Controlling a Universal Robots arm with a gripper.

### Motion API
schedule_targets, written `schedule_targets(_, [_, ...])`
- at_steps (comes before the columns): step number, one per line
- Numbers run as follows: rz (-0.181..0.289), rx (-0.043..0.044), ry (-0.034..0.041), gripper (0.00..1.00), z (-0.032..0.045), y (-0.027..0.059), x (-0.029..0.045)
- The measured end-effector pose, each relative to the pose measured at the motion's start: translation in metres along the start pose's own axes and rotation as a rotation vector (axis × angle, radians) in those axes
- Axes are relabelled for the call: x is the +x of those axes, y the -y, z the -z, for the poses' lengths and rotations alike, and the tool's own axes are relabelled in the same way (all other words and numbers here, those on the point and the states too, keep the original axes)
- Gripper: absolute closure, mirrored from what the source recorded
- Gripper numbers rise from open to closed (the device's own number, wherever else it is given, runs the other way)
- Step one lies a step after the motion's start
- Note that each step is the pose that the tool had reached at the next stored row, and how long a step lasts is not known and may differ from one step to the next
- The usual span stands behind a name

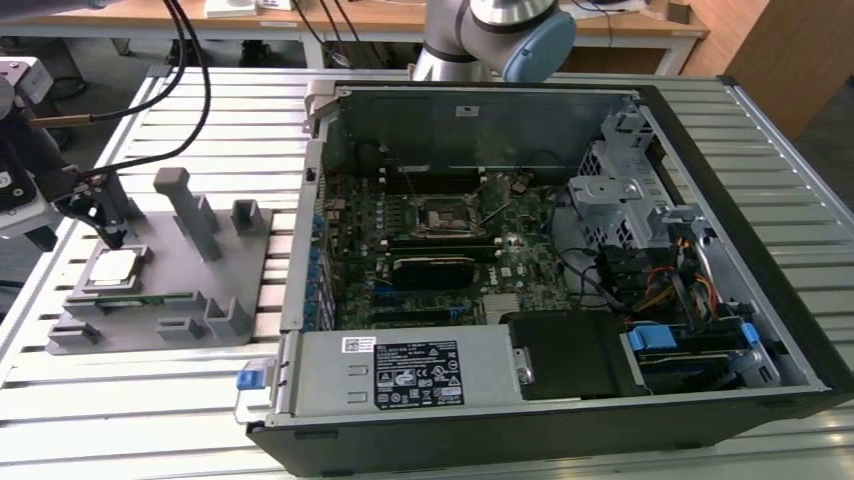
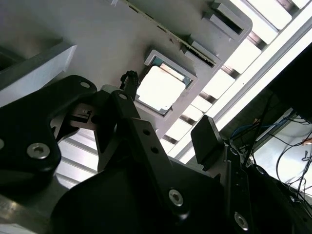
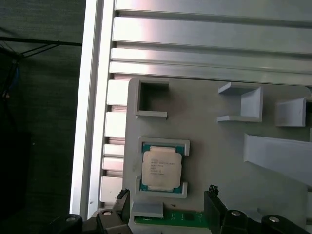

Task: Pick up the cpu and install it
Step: 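Pick up the cpu and move it towards the insertion slot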

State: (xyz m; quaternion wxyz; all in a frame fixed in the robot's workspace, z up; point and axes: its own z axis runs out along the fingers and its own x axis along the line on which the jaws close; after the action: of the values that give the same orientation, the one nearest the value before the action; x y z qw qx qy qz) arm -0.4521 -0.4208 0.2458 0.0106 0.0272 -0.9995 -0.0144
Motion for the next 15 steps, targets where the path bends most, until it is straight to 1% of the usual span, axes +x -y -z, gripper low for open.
schedule_targets(10, [0.0, 0.0003, 0.0019, 0.3, -0.0094, -0.0022, -0.0002])
schedule_targets(15, [0.0, 0.0003, 0.0031, 0.3, -0.0144, -0.0056, 0.0001])
